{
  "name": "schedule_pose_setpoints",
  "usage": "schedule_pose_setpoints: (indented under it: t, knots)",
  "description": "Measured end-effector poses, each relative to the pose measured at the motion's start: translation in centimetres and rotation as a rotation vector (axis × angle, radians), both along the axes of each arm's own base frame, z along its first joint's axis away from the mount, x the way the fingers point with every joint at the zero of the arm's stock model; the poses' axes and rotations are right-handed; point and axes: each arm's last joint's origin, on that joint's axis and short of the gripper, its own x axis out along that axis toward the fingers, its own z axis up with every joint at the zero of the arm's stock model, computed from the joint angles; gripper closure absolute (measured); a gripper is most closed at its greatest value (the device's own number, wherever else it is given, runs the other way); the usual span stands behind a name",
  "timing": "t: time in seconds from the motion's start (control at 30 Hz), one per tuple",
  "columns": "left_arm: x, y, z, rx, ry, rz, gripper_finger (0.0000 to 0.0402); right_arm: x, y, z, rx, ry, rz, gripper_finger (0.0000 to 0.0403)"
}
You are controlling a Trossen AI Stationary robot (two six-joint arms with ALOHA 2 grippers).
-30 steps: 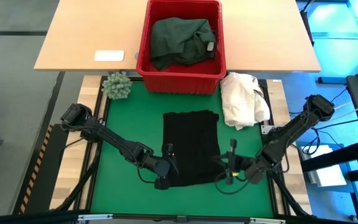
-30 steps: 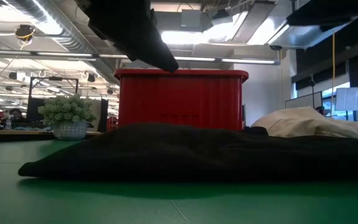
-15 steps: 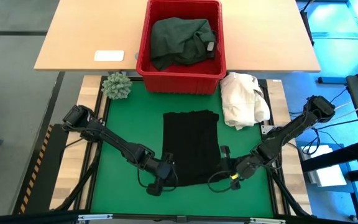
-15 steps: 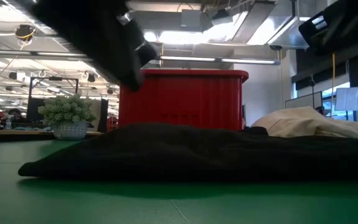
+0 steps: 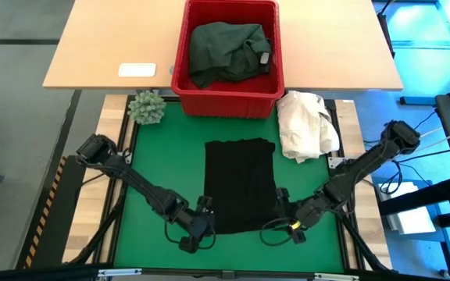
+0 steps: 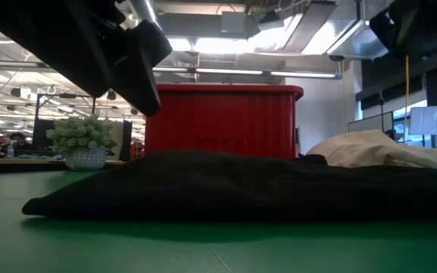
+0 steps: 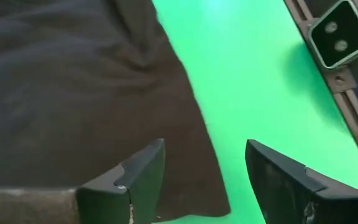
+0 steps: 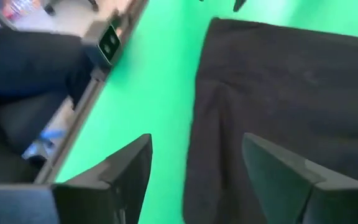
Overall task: Fold laundry
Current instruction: Fold the black shirt
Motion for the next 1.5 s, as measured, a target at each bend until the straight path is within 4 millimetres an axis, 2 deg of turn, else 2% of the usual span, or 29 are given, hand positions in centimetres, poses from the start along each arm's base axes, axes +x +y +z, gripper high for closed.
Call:
schedule_pose_setpoints:
  t: [0.13, 0.27, 0.5, 0.7, 1.5]
  knots:
    - [-0.3, -0.4, 0.1, 0.049, -0.032, 0.027, 0.0184, 0.3, 0.1, -0.5, -0.056, 0.052, -0.009, 0.0146]
    - [-0.5, -0.7, 0.1, 0.079, -0.051, 0.040, 0.0185, 0.6, 0.4, -1.8, -0.092, 0.110, -0.010, 0.0146]
    - [-0.4, -0.6, 0.1, 0.082, -0.054, 0.038, 0.0185, 1.5, 1.2, -3.2, -0.073, 0.118, 0.002, 0.0145]
    - [-0.4, -0.6, 0.1, 0.082, -0.055, 0.038, 0.0185, 2.5, 1.0, -3.7, -0.033, 0.111, -0.025, 0.0145]
    - [-0.3, -0.5, 0.1, 0.106, -0.071, 0.058, 0.0185, 2.5, 0.9, -3.7, -0.083, 0.080, -0.047, 0.0145]
